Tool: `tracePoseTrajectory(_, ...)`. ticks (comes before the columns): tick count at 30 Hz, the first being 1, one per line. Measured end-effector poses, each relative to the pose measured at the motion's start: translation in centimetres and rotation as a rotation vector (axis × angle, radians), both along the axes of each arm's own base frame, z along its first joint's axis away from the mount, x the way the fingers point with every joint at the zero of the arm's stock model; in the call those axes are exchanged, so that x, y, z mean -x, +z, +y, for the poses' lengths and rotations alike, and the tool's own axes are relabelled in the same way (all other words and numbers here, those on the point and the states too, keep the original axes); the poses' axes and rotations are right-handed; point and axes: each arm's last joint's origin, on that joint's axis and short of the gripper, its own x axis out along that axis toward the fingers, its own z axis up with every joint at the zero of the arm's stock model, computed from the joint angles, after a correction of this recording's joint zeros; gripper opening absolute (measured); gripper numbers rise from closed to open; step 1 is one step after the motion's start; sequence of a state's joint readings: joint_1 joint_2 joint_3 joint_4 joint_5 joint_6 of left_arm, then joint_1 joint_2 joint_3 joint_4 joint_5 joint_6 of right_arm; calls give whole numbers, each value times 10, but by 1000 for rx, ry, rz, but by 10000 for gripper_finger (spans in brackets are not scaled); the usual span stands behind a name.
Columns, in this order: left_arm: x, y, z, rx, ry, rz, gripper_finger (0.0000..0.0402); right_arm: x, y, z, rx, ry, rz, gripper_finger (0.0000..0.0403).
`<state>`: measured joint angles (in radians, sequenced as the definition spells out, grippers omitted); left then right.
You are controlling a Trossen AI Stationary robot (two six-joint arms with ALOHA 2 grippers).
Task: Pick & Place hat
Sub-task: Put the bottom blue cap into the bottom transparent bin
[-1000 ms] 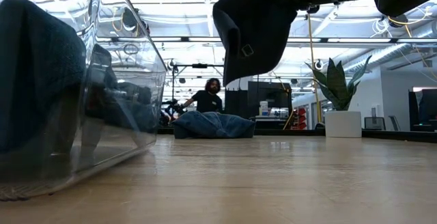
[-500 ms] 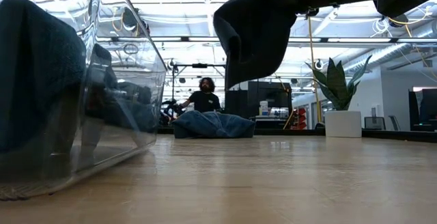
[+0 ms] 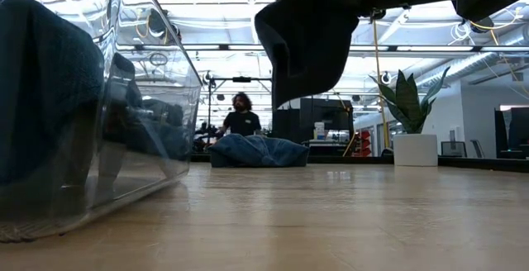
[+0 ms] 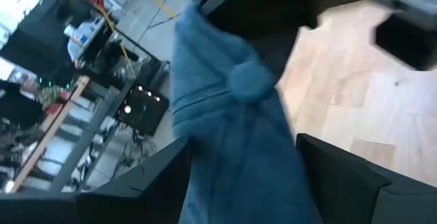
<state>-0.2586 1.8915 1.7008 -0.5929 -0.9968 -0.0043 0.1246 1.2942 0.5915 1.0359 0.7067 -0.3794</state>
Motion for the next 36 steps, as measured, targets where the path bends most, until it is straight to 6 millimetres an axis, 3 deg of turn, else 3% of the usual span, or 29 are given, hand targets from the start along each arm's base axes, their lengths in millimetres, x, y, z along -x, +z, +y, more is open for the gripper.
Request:
tracePoseTrajectory(16,-7,1,39,0,95,-10,269,0,0,0,0,2,1,0)
tracePoseTrajectory(26,-10,11,31,-143,78,10,269,0,-2,0,-30,13,-5,0)
tracePoseTrajectory(36,-9,11,24,-146,69,2,269,-1,-3,1,-27,12,11,0)
